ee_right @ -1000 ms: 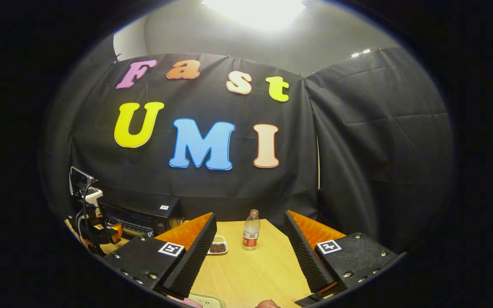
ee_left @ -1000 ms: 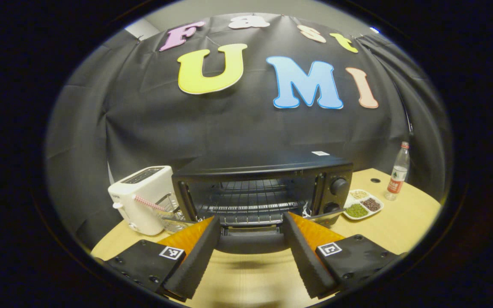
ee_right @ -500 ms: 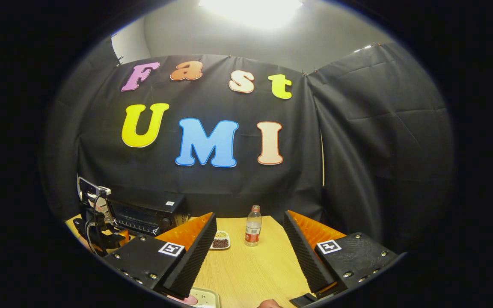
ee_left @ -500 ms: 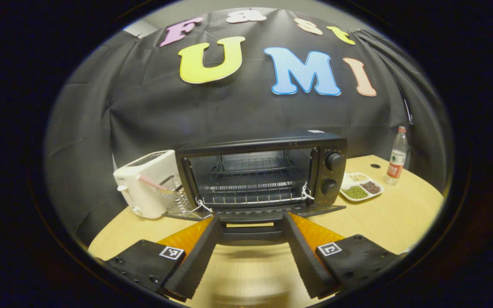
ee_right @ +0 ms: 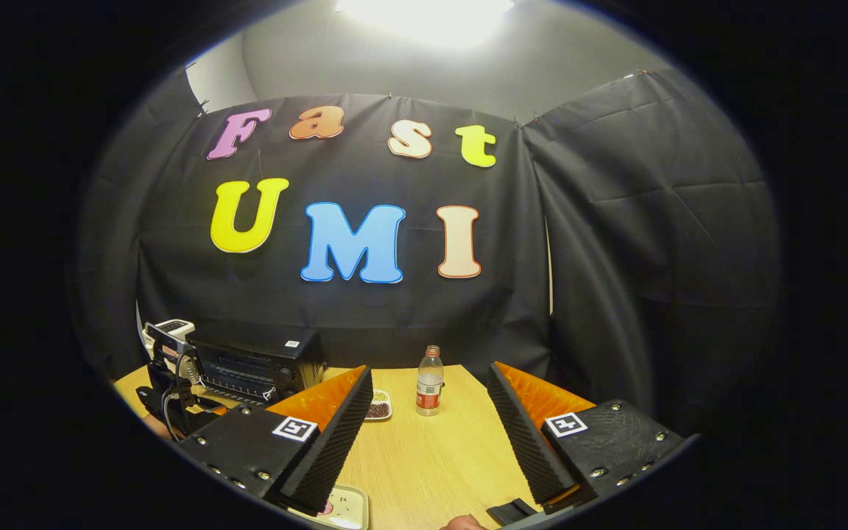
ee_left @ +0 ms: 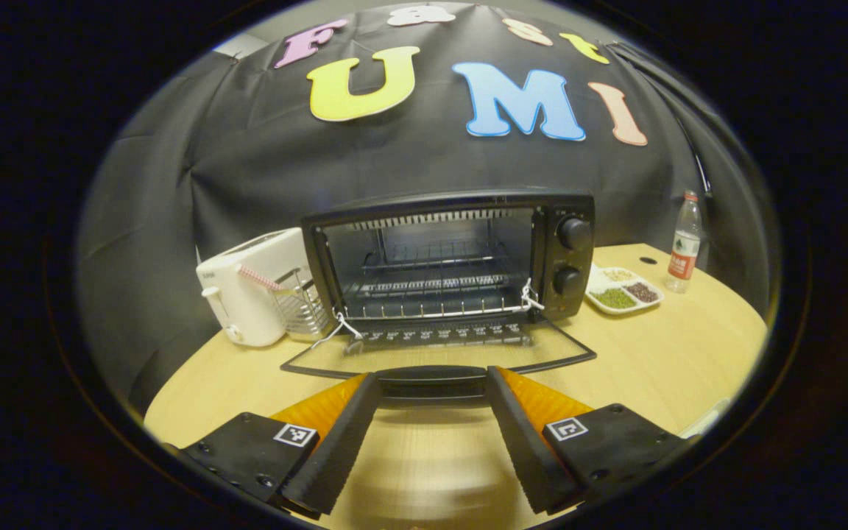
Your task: Open the electric oven with the left hand, put the food in, and close the electric oven.
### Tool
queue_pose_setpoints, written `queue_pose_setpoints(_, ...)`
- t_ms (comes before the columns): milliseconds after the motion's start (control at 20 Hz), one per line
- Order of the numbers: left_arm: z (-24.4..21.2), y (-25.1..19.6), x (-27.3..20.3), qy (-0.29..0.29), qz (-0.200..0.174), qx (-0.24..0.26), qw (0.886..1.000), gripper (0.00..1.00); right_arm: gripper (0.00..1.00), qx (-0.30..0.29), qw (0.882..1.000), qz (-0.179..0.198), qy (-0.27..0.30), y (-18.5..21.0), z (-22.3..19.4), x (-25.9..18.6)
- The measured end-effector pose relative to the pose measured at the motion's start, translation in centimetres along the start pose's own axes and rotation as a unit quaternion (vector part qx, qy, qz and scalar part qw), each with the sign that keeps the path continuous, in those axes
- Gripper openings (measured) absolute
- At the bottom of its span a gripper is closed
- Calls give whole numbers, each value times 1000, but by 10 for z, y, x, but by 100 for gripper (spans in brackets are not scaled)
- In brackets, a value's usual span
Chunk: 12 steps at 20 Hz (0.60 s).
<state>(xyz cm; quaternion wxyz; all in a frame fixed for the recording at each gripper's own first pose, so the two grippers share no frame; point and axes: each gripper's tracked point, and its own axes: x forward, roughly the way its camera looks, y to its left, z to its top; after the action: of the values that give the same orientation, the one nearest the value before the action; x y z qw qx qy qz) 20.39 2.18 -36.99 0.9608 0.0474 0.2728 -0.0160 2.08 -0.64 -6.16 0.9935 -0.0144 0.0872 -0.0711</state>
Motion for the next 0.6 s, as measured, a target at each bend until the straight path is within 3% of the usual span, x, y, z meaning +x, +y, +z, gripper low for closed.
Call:
queue_pose_setpoints(250,32,-1,-36,-38,11,-17,999,98,97,3,1000,18,-2,-4,1,-7)
queue_pose_setpoints(600,109,-5,-142,-134,31,-23,990,97,97,32,993,100,45,6,-32,-9)
